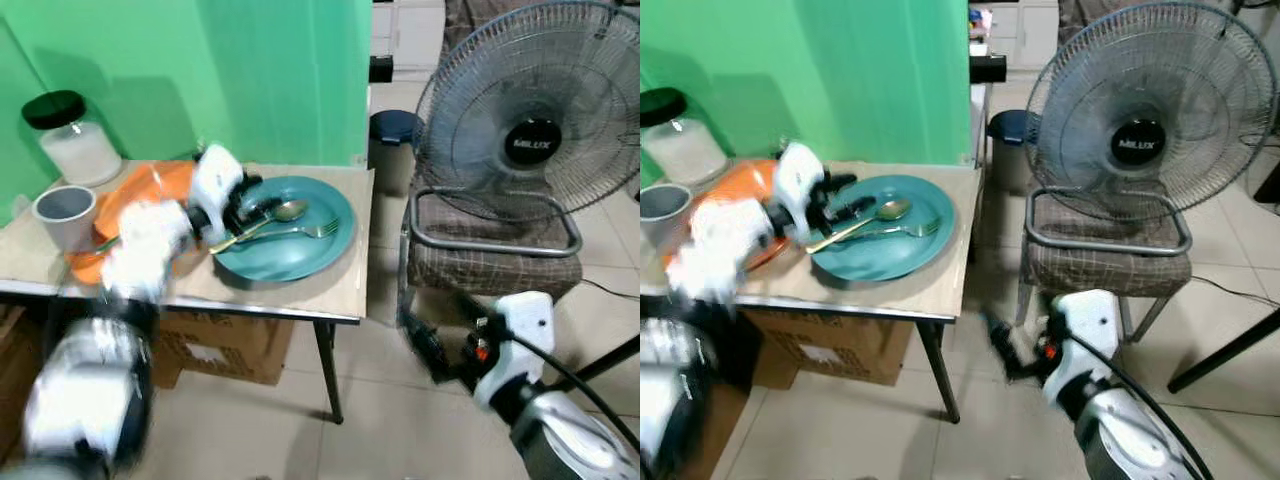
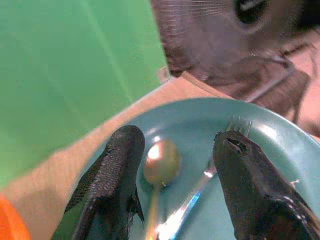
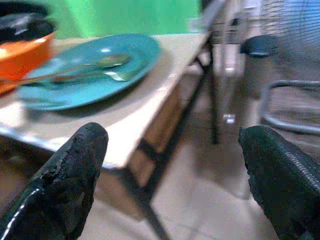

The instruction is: Setting the table

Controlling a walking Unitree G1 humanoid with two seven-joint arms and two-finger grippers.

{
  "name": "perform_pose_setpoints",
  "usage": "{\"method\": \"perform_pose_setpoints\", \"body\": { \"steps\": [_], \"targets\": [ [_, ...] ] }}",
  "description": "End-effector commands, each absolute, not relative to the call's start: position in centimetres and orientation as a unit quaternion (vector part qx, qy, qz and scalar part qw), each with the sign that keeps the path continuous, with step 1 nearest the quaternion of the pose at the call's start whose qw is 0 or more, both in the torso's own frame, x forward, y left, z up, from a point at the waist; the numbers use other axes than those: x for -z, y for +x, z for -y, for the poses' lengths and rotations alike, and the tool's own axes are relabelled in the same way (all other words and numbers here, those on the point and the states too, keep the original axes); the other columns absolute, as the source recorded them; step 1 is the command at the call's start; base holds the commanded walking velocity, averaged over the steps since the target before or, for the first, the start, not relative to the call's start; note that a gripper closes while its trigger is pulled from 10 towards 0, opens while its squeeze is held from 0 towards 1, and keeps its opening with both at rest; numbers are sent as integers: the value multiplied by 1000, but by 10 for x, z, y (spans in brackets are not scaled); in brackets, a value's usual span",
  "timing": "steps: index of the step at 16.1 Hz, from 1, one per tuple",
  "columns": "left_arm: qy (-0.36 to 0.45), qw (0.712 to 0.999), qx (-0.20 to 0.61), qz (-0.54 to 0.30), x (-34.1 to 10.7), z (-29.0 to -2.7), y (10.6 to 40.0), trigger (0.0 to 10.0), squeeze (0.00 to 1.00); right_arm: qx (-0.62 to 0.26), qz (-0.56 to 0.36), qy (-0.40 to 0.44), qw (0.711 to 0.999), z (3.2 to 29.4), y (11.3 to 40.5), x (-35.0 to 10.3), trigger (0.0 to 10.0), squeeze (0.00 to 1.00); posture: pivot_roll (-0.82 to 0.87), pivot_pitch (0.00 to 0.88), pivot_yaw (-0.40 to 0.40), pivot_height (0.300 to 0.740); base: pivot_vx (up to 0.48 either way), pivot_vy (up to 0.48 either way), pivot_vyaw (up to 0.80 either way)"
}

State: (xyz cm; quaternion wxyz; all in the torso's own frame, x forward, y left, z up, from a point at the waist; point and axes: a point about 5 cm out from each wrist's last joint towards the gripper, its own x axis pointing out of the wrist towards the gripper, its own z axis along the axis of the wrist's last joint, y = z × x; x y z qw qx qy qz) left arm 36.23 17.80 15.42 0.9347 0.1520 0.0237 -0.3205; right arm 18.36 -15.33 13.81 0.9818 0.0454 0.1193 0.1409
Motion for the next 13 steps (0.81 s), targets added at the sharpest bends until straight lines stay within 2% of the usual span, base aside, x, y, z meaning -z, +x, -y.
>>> {"method": "perform_pose_setpoints", "body": {
  "steps": [1,2,6,9,13],
  "targets": [
    [144,951,274,1,-163,-179,358,10000,145,-111,-110,38,987,155,188,-137,10000,0,-195,0,102,740,0,0,0],
    [127,961,247,6,-155,-168,342,10000,0,-86,-101,29,991,157,192,-136,10000,0,-183,0,96,740,0,0,0],
    [111,973,201,-7,-135,-153,295,10000,0,0,-97,-2,995,164,201,-123,10000,0,-155,0,84,740,0,0,0],
    [108,974,196,-15,-137,-149,291,10000,0,-13,-97,43,994,159,198,-119,10000,0,-145,0,76,740,0,407,-150],
    [94,976,194,-25,-142,-136,286,10000,0,-4,-84,60,995,167,196,-120,10000,0,-196,0,112,740,0,480,-738]
  ]
}}
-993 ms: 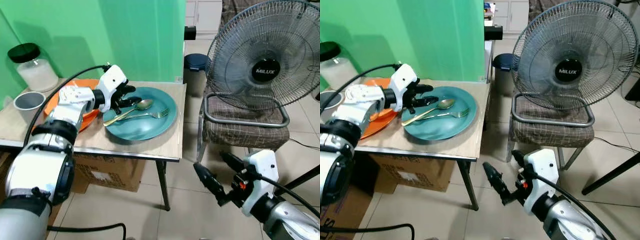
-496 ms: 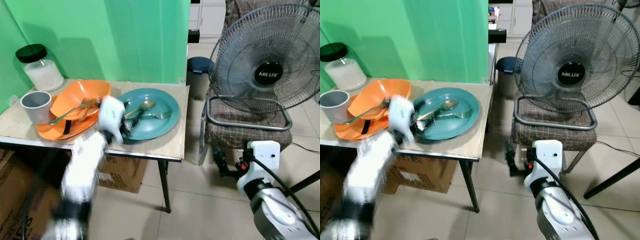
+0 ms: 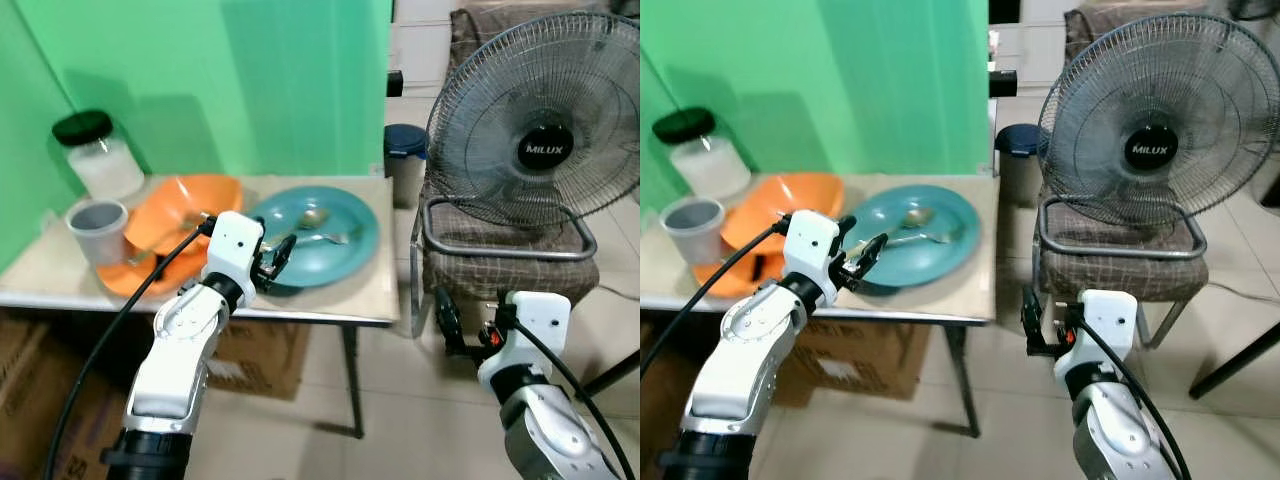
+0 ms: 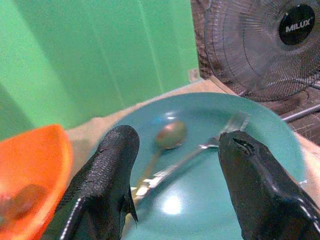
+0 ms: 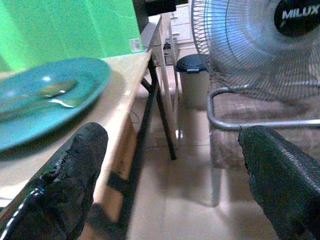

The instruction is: Setting the table

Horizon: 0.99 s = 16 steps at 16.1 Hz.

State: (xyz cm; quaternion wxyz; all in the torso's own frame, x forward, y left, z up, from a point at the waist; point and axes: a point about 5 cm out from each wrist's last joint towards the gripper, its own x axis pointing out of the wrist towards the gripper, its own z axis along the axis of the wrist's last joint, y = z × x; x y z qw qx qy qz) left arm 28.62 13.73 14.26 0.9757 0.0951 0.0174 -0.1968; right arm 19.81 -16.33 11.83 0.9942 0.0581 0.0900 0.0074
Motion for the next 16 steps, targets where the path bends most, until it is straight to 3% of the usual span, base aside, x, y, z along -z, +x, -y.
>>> {"method": "perform_pose_setpoints", "body": {
  "steps": [1,3,7,10,16],
  "targets": [
    [92,976,198,-26,-140,-133,289,10000,0,5,-78,72,994,171,195,-120,10000,0,-205,0,122,740,0,480,-438],
    [94,975,197,-28,-140,-129,288,10000,0,7,-76,79,994,174,192,-119,10000,0,-197,0,111,740,0,240,-219],
    [64,986,151,-41,-136,-138,275,10000,0,-17,-82,15,996,176,196,-116,10000,0,-158,0,34,740,0,0,0],
    [63,988,132,-43,-136,-147,269,10000,0,-46,-68,58,995,172,201,-121,10000,0,-126,0,-1,740,0,0,0],
    [57,993,96,-48,-131,-151,256,10000,0,-82,-54,40,994,171,214,-121,10000,0,-82,0,-67,740,0,0,0]
  ]
}}
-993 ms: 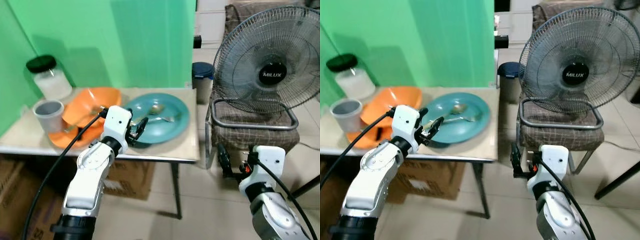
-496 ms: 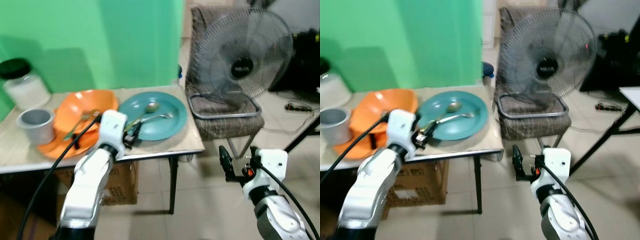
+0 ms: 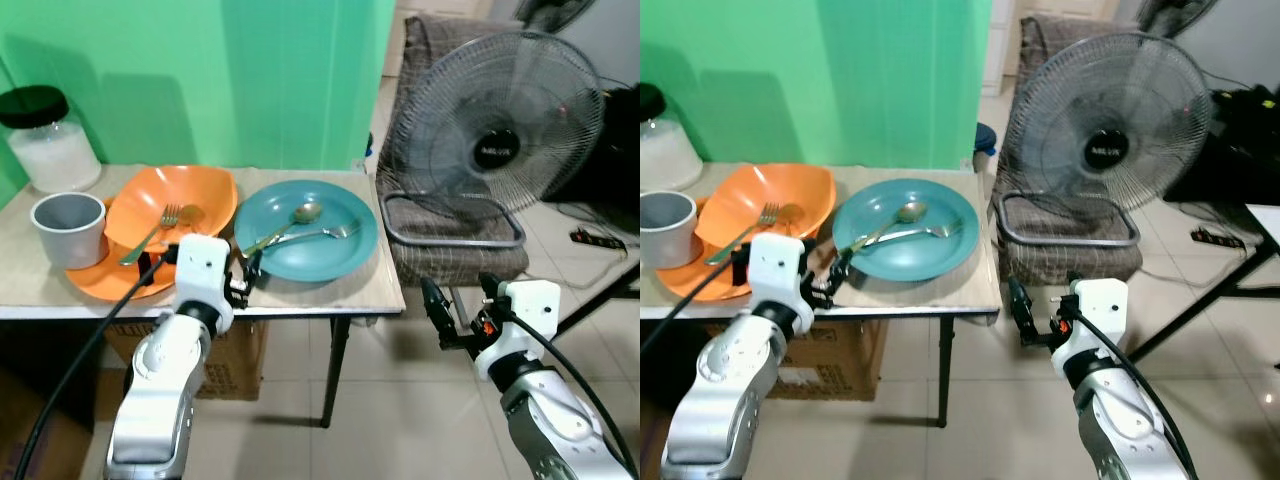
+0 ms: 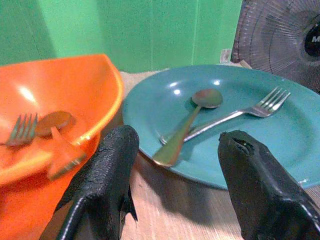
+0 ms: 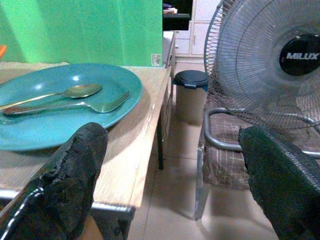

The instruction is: Setting the table

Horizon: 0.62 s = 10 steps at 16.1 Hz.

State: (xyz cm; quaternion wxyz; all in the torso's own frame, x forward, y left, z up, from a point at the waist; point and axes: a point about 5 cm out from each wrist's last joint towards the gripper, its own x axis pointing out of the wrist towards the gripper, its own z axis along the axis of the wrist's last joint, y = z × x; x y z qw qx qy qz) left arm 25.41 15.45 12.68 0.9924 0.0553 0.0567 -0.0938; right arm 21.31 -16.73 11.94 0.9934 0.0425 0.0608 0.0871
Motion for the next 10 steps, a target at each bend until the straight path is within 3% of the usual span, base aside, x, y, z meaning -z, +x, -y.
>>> {"method": "perform_pose_setpoints", "body": {
  "steps": [1,5,10],
  "targets": [
    [54,993,94,-49,-131,-151,253,10000,0,-79,-54,50,994,172,215,-120,10000,0,-81,0,-64,740,0,0,0],
    [73,989,119,-49,-132,-147,255,10000,0,-60,-52,68,994,176,209,-116,10000,0,-101,0,-28,740,0,0,-762],
    [85,985,144,-48,-135,-144,261,10000,0,-48,-47,89,994,177,203,-115,10000,0,-117,0,5,740,0,0,0]
  ]
}}
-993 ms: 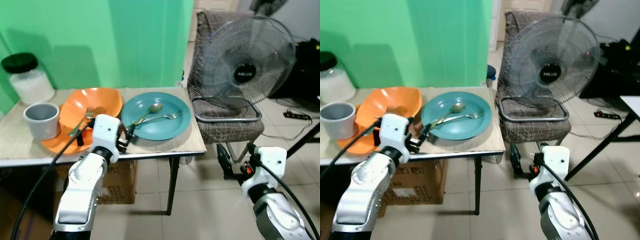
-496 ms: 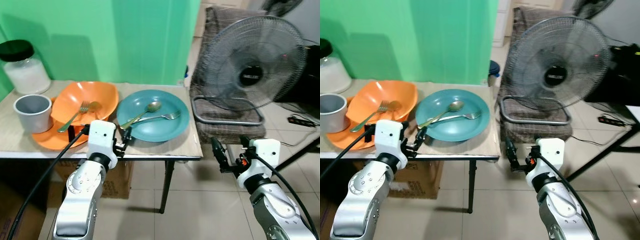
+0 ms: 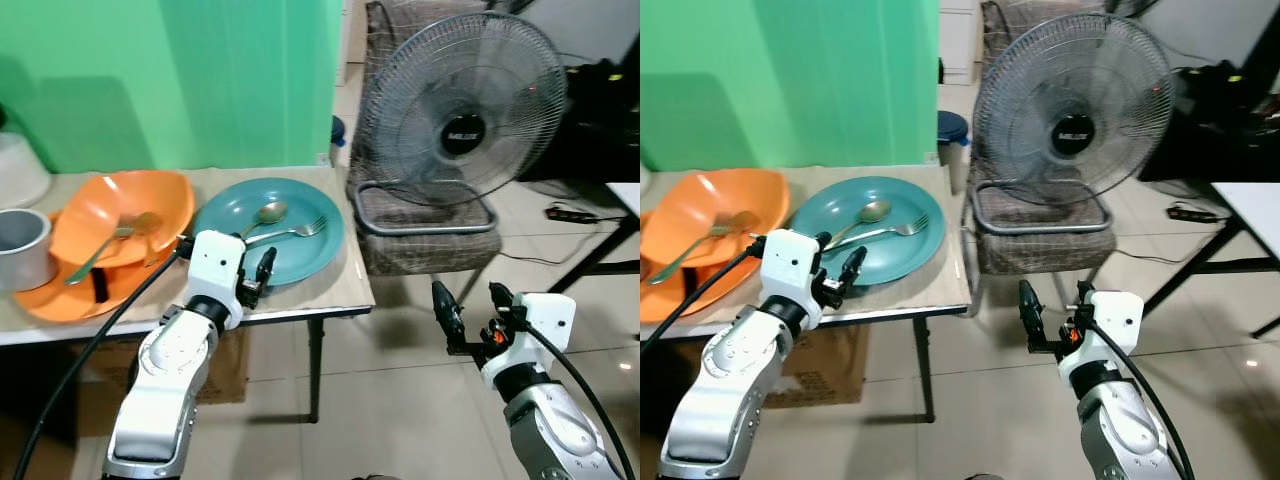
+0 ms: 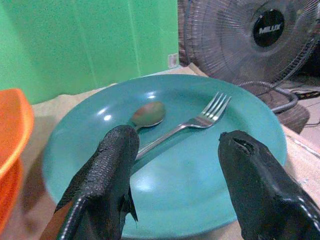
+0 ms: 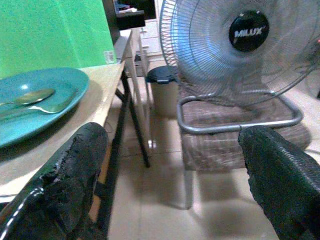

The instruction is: Setting the table

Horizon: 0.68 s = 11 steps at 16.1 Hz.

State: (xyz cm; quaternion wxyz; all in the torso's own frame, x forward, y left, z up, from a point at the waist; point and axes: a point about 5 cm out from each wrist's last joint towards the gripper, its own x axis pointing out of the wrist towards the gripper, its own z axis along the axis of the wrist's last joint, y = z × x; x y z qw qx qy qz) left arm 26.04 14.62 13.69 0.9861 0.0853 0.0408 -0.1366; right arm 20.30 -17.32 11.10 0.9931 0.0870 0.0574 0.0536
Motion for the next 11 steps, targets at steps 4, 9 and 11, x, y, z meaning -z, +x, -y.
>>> {"method": "perform_pose_setpoints", "body": {
  "steps": [4,9,11],
  "targets": [
    [83,985,148,-44,-140,-149,267,10000,0,-54,-47,97,993,170,205,-115,10000,0,-111,0,21,740,149,0,-400],
    [81,985,150,-40,-144,-151,270,10000,0,-65,-40,102,992,165,210,-117,10000,0,-91,0,20,740,338,0,-160],
    [83,985,148,-38,-147,-154,270,10000,0,-76,-41,102,991,161,213,-118,10000,0,-80,0,15,740,356,0,0]
  ]
}}
